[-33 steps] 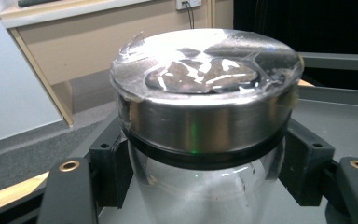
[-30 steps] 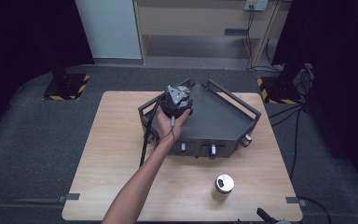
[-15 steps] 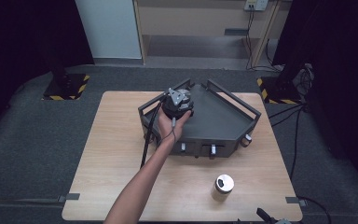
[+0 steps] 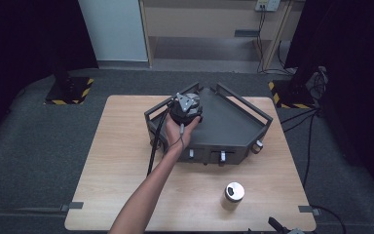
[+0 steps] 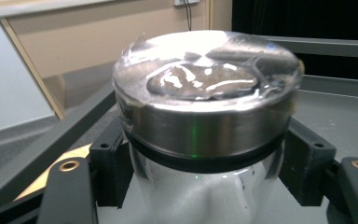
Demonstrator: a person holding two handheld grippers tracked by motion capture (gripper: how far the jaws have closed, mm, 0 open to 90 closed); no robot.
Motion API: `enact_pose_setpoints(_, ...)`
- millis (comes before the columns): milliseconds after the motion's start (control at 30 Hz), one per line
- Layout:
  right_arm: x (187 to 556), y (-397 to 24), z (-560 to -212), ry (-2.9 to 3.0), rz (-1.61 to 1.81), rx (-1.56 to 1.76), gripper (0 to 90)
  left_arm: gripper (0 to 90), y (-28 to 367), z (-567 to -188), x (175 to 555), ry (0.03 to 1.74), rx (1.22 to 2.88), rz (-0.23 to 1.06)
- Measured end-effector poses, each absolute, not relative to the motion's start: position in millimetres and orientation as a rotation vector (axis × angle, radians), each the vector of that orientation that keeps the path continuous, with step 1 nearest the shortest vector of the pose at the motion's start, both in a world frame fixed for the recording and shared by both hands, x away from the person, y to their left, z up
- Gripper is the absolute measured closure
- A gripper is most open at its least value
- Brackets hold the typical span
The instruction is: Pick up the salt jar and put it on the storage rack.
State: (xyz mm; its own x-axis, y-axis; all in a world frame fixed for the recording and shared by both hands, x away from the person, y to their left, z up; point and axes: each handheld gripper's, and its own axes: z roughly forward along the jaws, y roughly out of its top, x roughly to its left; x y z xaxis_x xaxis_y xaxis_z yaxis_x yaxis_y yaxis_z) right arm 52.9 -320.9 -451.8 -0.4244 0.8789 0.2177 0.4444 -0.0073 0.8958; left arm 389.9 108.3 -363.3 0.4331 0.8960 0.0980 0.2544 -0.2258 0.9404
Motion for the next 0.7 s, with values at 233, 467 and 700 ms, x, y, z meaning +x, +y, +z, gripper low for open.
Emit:
enact_pose_setpoints(233, 52.7, -320.4, -451.8, 1.863, 1.419, 1.365, 11.5, 13.2, 112.3, -358.6, 380.8, 0.986, 1.716, 0.843)
enact_pose_setpoints(467, 52.2, -318.5, -451.4, 1.866, 1.416, 1.358, 10.9, 0.0, 116.9, -359.6, 370.8, 0.954, 1.732, 0.851)
enact_pose_setpoints(700, 51.8, -315.7, -449.6, 1.864, 1.389, 1.362, 10.7, 0.0, 120.3, -356.3, 363.4, 0.934, 1.727, 0.855)
